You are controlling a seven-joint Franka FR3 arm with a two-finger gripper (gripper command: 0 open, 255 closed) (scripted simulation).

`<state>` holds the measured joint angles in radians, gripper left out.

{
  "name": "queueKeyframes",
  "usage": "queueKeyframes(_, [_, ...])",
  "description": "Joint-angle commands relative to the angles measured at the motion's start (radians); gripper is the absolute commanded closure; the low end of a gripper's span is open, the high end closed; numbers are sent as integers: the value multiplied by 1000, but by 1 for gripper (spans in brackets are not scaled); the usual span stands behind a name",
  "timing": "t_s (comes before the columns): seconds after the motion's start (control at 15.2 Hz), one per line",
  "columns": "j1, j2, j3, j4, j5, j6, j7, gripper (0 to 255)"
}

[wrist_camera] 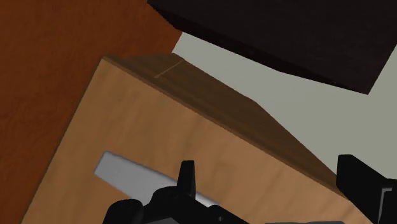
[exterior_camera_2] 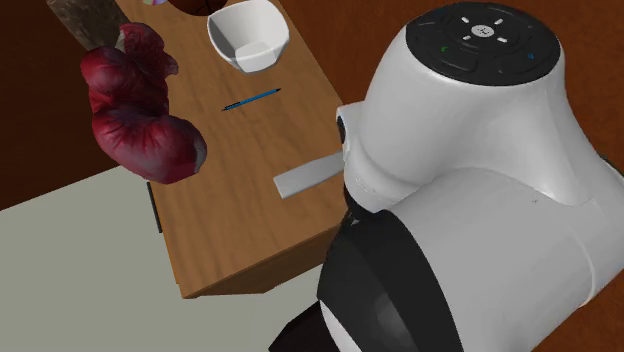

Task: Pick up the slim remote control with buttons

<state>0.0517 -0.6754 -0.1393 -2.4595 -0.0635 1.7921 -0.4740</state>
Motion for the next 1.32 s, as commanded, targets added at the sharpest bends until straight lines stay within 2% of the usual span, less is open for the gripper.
queueKeyframes(0.0, [19, 56, -43, -12, -23, 69, -114, 0])
queueKeyframes(0.33, [71, 223, -145, 9, -50, 218, -383, 0])
queueKeyframes(0.59, [118, 380, -214, 55, -35, 327, -605, 0])
queueKeyframes(0.92, [167, 593, -265, 144, 37, 440, -893, 0])
queueKeyframes(1.25, [176, 786, -257, 247, 131, 513, -1153, 0])
